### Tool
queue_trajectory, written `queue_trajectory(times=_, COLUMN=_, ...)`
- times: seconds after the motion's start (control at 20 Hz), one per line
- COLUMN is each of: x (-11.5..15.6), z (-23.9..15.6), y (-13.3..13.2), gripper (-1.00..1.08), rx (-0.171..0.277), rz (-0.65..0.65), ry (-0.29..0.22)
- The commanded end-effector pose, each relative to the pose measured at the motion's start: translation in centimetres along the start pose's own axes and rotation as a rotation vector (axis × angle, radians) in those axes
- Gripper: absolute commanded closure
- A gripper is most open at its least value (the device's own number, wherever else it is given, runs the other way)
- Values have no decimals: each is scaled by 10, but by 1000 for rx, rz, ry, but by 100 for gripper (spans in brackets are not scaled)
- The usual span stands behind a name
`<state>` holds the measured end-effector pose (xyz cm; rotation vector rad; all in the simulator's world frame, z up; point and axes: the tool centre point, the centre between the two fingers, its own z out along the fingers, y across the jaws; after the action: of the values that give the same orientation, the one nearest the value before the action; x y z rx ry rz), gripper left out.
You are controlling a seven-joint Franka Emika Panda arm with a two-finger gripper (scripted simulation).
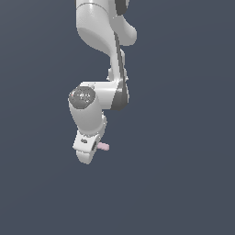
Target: Pick up the object and move it to a goal position.
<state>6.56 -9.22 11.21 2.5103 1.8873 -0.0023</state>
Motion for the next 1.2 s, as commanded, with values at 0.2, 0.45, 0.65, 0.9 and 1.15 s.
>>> queue_trajectory(times=0.2, x=-6, z=-59, y=-25, gripper=108, rx=0, rz=0, ry=-1)
queue_trajectory(times=0.45, x=-11, z=-108, y=-45, gripper=108, rx=0, rz=0, ry=-1)
queue_trajectory(times=0.65, x=-15, z=-148, y=-61, gripper=108, rx=0, rz=0, ry=-1)
queue_trajectory(times=0.9, x=-19, z=-192, y=-78, gripper=108, rx=0, rz=0, ry=1)
queue_trajectory(times=1.15, x=-22, z=-225, y=-89, gripper=108, rx=0, rz=0, ry=2)
